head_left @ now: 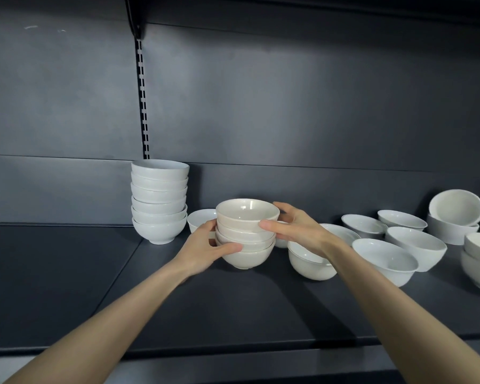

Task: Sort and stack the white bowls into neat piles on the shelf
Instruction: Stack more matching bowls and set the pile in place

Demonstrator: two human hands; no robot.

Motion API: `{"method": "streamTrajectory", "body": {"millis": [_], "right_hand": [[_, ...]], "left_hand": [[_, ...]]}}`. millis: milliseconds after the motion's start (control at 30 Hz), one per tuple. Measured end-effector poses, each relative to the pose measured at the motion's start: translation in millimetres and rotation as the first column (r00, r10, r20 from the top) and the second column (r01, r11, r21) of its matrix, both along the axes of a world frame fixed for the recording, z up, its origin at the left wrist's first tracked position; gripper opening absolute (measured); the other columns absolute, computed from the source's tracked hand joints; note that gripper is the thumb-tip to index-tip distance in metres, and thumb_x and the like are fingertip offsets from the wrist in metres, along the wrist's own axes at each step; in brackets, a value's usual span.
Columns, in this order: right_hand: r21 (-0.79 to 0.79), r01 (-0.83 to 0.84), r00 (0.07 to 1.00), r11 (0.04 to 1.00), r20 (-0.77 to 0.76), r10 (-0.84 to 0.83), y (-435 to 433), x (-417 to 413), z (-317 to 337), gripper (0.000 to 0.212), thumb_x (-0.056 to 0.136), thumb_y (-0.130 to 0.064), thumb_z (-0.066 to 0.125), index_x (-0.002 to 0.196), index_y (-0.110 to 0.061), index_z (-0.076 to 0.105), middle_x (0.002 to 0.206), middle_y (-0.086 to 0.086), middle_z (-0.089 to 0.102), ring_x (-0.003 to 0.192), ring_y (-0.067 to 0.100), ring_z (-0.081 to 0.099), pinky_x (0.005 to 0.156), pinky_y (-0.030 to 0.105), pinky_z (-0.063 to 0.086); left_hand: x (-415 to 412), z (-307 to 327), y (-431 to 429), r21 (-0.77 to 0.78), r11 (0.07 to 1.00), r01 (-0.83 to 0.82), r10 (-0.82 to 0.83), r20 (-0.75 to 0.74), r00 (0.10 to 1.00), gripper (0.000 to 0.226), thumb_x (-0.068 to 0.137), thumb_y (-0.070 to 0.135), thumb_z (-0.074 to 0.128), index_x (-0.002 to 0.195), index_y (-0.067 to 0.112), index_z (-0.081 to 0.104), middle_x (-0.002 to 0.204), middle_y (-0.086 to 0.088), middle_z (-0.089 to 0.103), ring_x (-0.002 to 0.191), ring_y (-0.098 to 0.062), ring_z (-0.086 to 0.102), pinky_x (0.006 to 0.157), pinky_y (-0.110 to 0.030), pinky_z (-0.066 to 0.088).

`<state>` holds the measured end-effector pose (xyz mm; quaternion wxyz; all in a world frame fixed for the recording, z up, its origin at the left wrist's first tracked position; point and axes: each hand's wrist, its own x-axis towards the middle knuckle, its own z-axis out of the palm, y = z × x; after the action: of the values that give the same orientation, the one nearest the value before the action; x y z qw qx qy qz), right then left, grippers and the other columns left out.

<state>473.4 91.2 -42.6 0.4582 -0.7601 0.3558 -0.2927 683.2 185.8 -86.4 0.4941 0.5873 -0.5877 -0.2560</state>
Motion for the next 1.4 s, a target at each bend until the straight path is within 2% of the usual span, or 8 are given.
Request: {"method": "streamTrajectory", "body": {"millis": [167, 300, 400, 500, 567, 667, 933, 1400], "right_hand": [[-0.022, 0.010, 0.998, 1.000, -0.069, -0.012, 6.6, -2.8, 7.4, 0.089, 0.067, -0.047, 0.082, 0.142, -0.022, 0.040, 0.125, -0.004, 0.063, 0.115, 0.010, 0.060, 0.097, 0.033, 0.051], [-0.092, 0.043, 0.989, 0.995, -0.136, -0.056, 15.9, -8.8, 18.1, 0.057, 0.079, -0.036, 0.076, 0.127, -0.021, 0.051, 0.116, -0.003, 0.067, 0.106, 0.013, 0.063, 0.092, 0.032, 0.052], [-0.170, 0.091, 0.978, 0.981, -0.169, -0.120, 17.8, -21.5, 24.5, 0.059, 0.078, -0.038, 0.076, 0.128, -0.016, 0.054, 0.120, 0.001, 0.064, 0.106, 0.017, 0.063, 0.090, 0.032, 0.053], [-0.288, 0.118, 0.951, 0.950, -0.244, -0.192, 22.6, -42.4, 34.0, 0.053, 0.079, -0.039, 0.075, 0.125, -0.017, 0.060, 0.121, 0.003, 0.063, 0.102, 0.015, 0.062, 0.090, 0.032, 0.051], [-0.363, 0.129, 0.924, 0.923, -0.294, -0.244, 28.8, -61.7, 43.3, 0.044, 0.082, -0.037, 0.073, 0.120, -0.016, 0.064, 0.119, 0.003, 0.065, 0.097, 0.012, 0.060, 0.082, 0.023, 0.047], [-0.452, 0.145, 0.883, 0.880, -0.342, -0.321, 38.6, -99.7, 58.6, 0.041, 0.085, -0.033, 0.070, 0.120, -0.013, 0.064, 0.121, 0.001, 0.065, 0.114, 0.016, 0.056, 0.087, 0.021, 0.037], [-0.608, 0.178, 0.721, 0.774, -0.454, -0.523, 55.8, -232.0, 88.5, 0.048, 0.085, -0.036, 0.069, 0.127, -0.014, 0.059, 0.126, 0.005, 0.063, 0.119, 0.024, 0.055, 0.094, 0.027, 0.041], [-0.580, 0.218, 0.687, 0.785, -0.480, -0.546, 49.2, -430.4, 72.9, 0.041, 0.080, -0.037, 0.073, 0.115, -0.016, 0.064, 0.107, 0.007, 0.066, 0.100, 0.025, 0.059, 0.088, 0.035, 0.049]], "left_hand": [[0.4, 0.7, 4.9, 0.027, 0.999, 0.031, -0.032, 0.041, 0.999, 0.076, 0.067, 0.039, 0.082, 0.134, 0.026, 0.049, 0.116, 0.018, 0.065, 0.103, -0.002, 0.063, 0.090, -0.020, 0.049], [-5.2, 7.5, 14.4, 0.027, 0.992, -0.124, 0.119, 0.160, 0.980, 0.053, 0.073, 0.035, 0.080, 0.119, 0.020, 0.060, 0.106, 0.013, 0.066, 0.098, -0.009, 0.064, 0.085, -0.023, 0.050], [-10.5, 17.1, 26.9, -0.046, 0.962, -0.269, 0.267, 0.351, 0.898, 0.028, 0.077, 0.035, 0.076, 0.096, 0.017, 0.067, 0.089, 0.008, 0.067, 0.091, -0.014, 0.064, 0.084, -0.031, 0.052], [-23.6, 32.1, 38.6, -0.103, 0.964, -0.243, 0.263, 0.462, 0.847, 0.013, 0.082, 0.033, 0.069, 0.083, 0.019, 0.070, 0.081, 0.009, 0.069, 0.085, -0.014, 0.065, 0.080, -0.036, 0.053], [-41.2, 45.7, 41.9, -0.121, 0.972, -0.200, 0.233, 0.536, 0.811, 0.015, 0.083, 0.033, 0.067, 0.086, 0.019, 0.070, 0.081, 0.009, 0.068, 0.085, -0.016, 0.063, 0.081, -0.038, 0.052], [-78.7, 68.1, 39.7, -0.158, 0.979, -0.128, 0.200, 0.644, 0.738, 0.025, 0.085, 0.034, 0.066, 0.103, 0.016, 0.069, 0.093, 0.005, 0.069, 0.095, -0.017, 0.062, 0.087, -0.034, 0.049], [-200.0, 102.9, 22.9, -0.162, 0.986, 0.025, 0.124, 0.836, 0.535, 0.042, 0.088, 0.041, 0.060, 0.126, 0.023, 0.056, 0.123, 0.001, 0.062, 0.114, -0.025, 0.055, 0.088, -0.036, 0.046], [-389.0, 74.7, 12.4, -0.063, 0.995, 0.074, 0.002, 0.777, 0.630, 0.053, 0.085, 0.043, 0.064, 0.132, 0.022, 0.051, 0.131, 0.001, 0.057, 0.117, -0.022, 0.052, 0.091, -0.034, 0.044]]}}
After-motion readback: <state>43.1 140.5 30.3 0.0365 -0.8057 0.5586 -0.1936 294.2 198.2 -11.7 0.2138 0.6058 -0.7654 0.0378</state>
